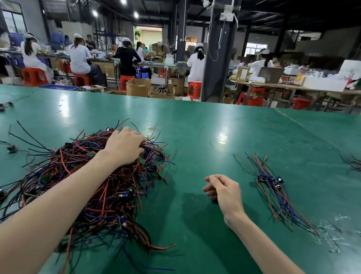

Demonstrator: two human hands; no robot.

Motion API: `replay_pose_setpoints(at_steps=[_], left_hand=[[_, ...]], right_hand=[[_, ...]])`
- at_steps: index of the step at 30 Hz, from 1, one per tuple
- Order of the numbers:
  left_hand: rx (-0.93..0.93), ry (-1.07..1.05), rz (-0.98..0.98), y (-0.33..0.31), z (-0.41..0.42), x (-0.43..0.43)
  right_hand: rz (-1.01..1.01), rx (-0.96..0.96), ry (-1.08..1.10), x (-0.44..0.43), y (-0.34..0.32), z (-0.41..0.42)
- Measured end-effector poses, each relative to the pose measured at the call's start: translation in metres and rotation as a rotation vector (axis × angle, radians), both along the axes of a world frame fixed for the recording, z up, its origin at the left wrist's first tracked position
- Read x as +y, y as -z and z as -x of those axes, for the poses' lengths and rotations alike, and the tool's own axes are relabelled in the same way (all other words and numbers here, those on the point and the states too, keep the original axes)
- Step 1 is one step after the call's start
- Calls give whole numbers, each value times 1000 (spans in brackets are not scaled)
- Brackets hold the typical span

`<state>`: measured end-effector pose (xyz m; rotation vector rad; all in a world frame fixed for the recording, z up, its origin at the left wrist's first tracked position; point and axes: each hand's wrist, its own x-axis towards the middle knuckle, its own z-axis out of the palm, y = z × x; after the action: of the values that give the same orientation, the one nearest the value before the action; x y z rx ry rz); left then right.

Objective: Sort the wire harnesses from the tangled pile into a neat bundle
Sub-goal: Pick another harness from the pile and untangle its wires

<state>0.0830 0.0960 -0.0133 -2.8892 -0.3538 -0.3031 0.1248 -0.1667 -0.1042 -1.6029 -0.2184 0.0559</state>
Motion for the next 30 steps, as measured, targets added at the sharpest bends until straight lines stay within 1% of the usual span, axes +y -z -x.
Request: replay_pose_setpoints(at_steps=[7,11,13,15,23,26,27,30], left_hand=[[-185,-72,34,-7,11,18],[-328,-30,145,-16,16,16],[-389,25,133,-22,17,16],[-358,45,118,-25,18,16],[-122,-29,85,-44,22,18],[-48,4,68,-56,19,19],[-28,28,80,-59,17,20],[33,127,215,-65,14,26]], right_hand=[[-12,6,4,0,2,-2],[-4,6,-4,0,2,-2],[4,-1,-4,0,2,-2],[16,-5,-8,0,2,-1],[39,-6,-20,0,3,0],[54,-10,-21,2,3,-1],[57,-9,-22,2,3,-2],[60,-10,-25,2,3,-2]])
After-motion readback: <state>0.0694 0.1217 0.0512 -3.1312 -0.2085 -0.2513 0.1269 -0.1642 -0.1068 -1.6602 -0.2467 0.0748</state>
